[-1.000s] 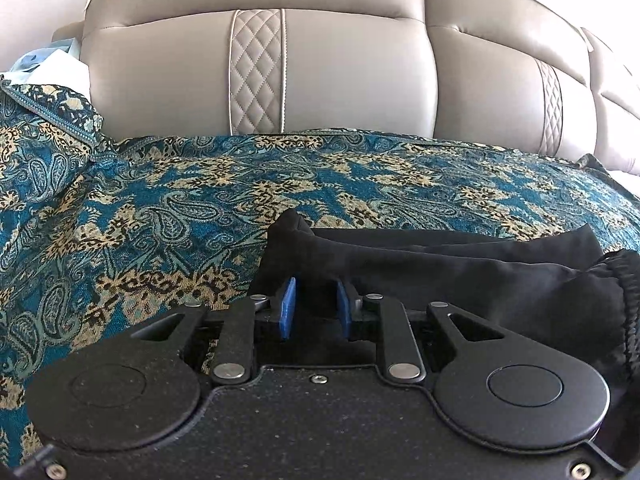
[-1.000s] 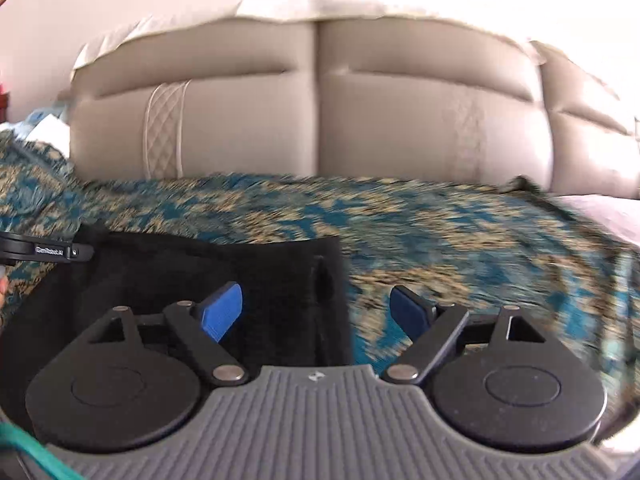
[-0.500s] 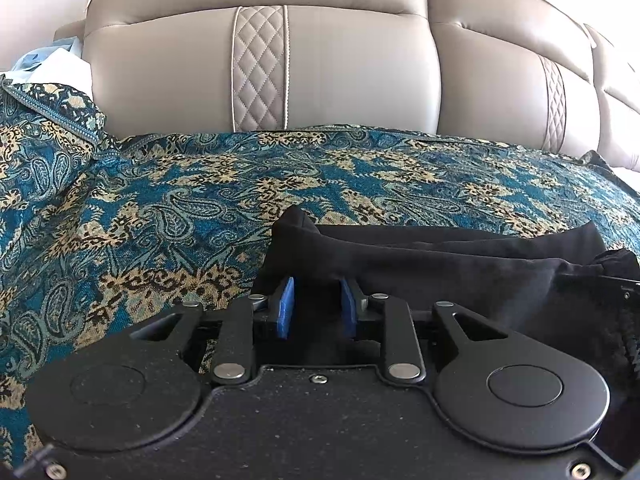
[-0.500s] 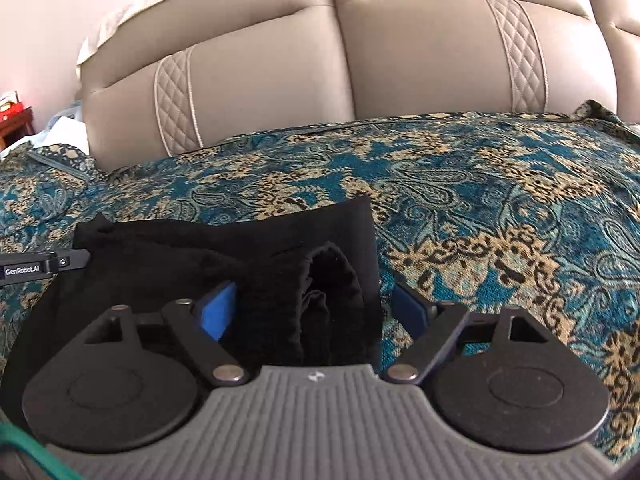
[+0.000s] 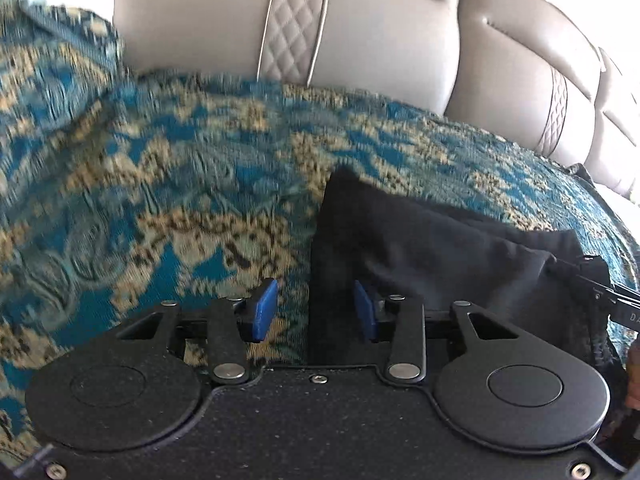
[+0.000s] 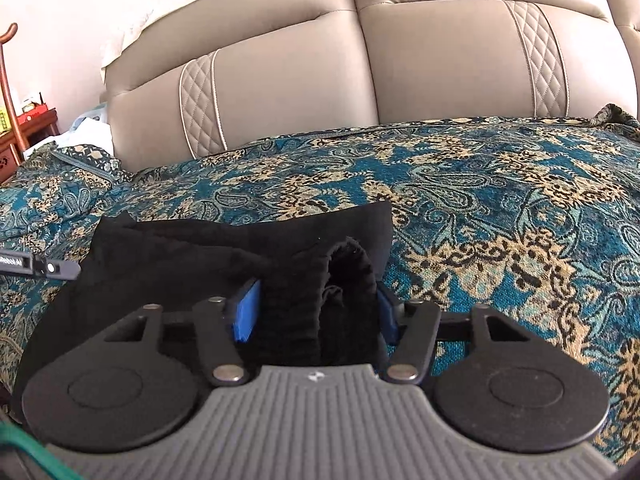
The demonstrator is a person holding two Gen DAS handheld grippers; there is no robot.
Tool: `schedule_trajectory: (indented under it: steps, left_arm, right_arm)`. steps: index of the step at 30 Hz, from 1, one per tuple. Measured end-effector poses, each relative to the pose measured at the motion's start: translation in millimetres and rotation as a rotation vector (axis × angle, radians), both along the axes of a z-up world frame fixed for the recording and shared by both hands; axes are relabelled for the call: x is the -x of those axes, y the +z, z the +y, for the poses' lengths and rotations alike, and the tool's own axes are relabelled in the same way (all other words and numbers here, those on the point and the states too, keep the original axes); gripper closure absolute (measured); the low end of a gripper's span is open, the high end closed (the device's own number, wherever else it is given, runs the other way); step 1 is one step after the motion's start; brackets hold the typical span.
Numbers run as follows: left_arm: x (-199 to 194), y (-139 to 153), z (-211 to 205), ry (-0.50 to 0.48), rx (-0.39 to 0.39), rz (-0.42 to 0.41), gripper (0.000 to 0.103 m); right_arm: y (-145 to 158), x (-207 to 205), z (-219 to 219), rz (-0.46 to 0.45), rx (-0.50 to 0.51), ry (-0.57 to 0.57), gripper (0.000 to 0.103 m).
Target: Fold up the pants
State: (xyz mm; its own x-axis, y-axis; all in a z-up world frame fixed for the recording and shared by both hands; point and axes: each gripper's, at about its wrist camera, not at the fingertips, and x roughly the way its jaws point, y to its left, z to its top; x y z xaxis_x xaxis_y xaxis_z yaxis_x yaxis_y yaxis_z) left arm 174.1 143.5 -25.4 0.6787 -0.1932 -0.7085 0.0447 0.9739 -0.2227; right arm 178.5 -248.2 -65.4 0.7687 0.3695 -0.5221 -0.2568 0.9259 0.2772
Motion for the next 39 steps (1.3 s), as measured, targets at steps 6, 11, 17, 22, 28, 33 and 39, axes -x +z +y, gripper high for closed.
schedule_trajectory:
  steps: [6,11,17,22,28,33,39]
  left_arm:
    - [-14.8,-3.7,-3.6,-0.086,0.106,0.001,0.055]
    - [-32.5,-8.1,-4.1,-0.08,0.171,-0.018,0.047]
    - [-25.5,-9.7,-12.1,-0.013,0.107,-0.075,0.085]
    - [-21.6,2.3,-23.5,0.044,0.045,-0.146,0.09]
    - [-51.7,25.5,-13.5,0.11,0.036,-0.183,0.09]
    - [-116.0,33.2,2.1,0.153,-0.013,-0.165,0.091]
    - [-188.4,29.6,4.4,0.187,-0.105,-0.143,0.091]
  right_arm:
    - [0.1,-3.4,-0.3,-0.001,0.002,0.018,0.043]
    - [0.0,-7.0,-0.6,0.005,-0.017,0.046,0.059]
    - [0.9,-5.9,2.2,0.016,-0.077,0.06,0.071]
    - [11.6,-4.2,17.6,-0.052,-0.026,0.038,0.074]
    - [34.3,-36.4,30.9,-0.112,-0.032,0.022,0.076]
    - [50.9,-98.3,59.3,-0.128,0.001,0.029,0.077]
    - [53.5,-165.9,92.2,-0.116,0.047,0.021,0.077]
